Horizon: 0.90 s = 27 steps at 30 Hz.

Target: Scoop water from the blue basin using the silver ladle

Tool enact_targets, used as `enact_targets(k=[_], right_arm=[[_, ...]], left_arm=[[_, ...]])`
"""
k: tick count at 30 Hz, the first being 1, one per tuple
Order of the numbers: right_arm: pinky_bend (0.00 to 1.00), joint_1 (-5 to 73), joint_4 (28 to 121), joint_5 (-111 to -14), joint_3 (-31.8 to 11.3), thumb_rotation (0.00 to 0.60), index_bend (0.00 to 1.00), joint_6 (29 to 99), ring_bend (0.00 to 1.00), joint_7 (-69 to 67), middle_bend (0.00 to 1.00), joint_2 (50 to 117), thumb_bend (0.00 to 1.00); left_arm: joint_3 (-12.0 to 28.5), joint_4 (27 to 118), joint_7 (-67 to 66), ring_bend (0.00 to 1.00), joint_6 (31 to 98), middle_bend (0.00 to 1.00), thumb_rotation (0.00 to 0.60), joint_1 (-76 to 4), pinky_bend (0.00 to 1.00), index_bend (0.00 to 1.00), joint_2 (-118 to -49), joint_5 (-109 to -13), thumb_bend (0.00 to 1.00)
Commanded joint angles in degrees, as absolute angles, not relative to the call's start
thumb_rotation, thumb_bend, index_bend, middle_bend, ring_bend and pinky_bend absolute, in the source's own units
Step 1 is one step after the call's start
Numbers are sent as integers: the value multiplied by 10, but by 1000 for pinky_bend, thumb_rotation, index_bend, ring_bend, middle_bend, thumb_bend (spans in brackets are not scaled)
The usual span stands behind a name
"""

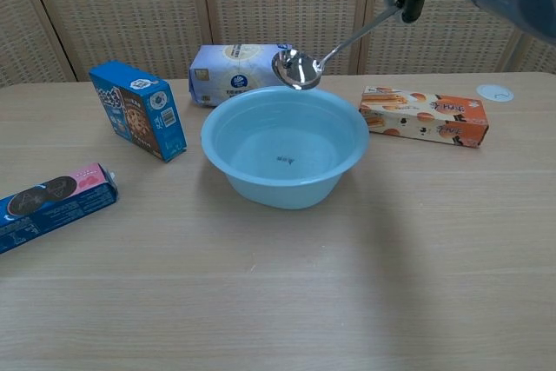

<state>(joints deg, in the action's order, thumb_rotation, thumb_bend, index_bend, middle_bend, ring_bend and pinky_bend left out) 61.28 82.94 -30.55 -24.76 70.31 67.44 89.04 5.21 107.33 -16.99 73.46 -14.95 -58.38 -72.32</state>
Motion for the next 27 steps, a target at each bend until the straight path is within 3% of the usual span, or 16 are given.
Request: enact_targets(k=[1, 7, 19, 27], right_arm=[[1000, 649, 747, -298, -228, 600, 734, 699, 1000, 702, 1000, 947, 755], [1000, 657, 696, -335, -188, 600, 740, 679, 1000, 692, 1000, 986, 759], [1000, 672, 628, -383, -159, 600, 754, 669, 1000, 688, 1000, 1036, 761], [1000, 687, 491, -455, -138, 600, 759, 684, 1000, 664, 1000, 1114, 761]], left_arm=[[55, 1069, -164, 0, 726, 0, 600, -153, 0, 0, -582, -712, 0], [57, 1066, -156, 0, 716, 0, 600, -158, 0, 0, -580, -702, 0], [59, 1062, -150, 0, 708, 0, 600, -162, 0, 0, -577, -690, 0], [62, 1056, -142, 0, 698, 0, 600, -168, 0, 0, -576, -677, 0]])
